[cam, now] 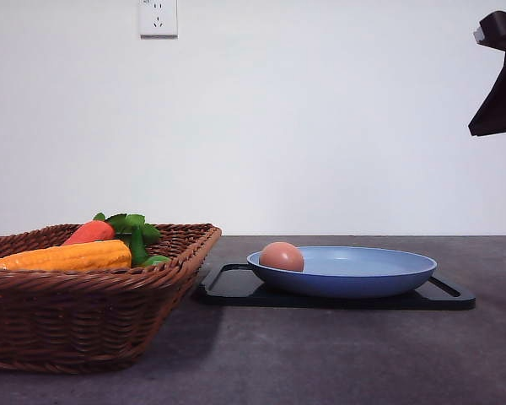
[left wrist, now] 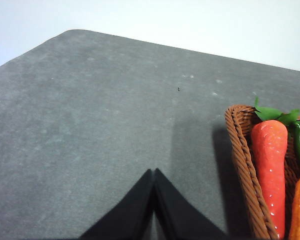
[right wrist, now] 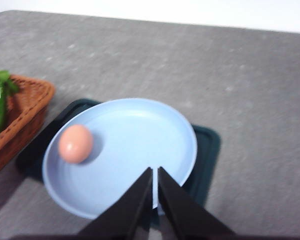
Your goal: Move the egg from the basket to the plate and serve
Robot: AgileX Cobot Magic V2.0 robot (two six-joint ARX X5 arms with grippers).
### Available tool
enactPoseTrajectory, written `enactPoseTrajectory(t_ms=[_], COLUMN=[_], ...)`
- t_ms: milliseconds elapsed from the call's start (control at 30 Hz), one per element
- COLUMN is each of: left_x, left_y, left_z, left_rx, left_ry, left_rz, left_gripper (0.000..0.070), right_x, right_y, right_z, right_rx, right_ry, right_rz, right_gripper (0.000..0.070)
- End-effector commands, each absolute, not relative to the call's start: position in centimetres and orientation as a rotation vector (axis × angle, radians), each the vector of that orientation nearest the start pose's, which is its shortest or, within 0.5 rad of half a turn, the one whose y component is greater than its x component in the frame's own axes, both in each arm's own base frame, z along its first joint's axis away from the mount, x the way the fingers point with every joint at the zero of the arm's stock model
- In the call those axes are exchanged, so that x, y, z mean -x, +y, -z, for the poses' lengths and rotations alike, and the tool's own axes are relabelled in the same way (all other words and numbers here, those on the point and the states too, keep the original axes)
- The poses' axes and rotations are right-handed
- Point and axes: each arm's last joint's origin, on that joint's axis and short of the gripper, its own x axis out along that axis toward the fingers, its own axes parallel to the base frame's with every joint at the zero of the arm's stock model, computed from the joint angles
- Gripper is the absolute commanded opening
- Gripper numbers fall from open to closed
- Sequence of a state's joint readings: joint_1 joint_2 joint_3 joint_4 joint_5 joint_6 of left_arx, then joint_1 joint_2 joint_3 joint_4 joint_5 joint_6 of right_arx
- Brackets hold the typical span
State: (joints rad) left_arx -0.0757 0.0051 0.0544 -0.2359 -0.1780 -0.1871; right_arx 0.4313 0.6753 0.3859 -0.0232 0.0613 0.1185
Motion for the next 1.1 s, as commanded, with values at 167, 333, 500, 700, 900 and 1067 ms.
enactPoseTrajectory(t_ms=[167, 333, 500, 700, 900, 1067], left_x=[-9.3, -9.3, -9.3, -9.3, -9.3, -9.3], left_y=[-0.2, -0.2, -0.2, -0.2, -0.2, -0.2], left_z=[-15.3, -15.3, -15.3, -15.3, -15.3, -15.3], left_rx=[0.169, 0.169, 0.169, 0.169, 0.169, 0.169], left_ry=[0.196, 0.196, 0.196, 0.196, 0.196, 0.196], left_rz=[-0.120, -0.120, -0.120, -0.120, -0.120, -0.120], left_gripper=[0.0000, 0.0000, 0.0000, 0.0000, 0.0000, 0.0000], right_x=[-12.4, -10.9, -10.2, -9.9, -10.0, -9.9], right_y=[4.3, 2.2, 0.9, 0.7, 0.7, 0.7], right_z=[-24.9, -25.1, -23.1, -19.7, -16.9, -15.1], right_rx=[0.092, 0.069, 0.055, 0.003, -0.086, -0.148], right_ry=[0.127, 0.021, -0.004, 0.018, 0.059, 0.170], right_rz=[-0.211, -0.086, 0.015, -0.051, -0.106, -0.108], right_gripper=[0.0000, 0.0000, 0.0000, 0.0000, 0.0000, 0.0000])
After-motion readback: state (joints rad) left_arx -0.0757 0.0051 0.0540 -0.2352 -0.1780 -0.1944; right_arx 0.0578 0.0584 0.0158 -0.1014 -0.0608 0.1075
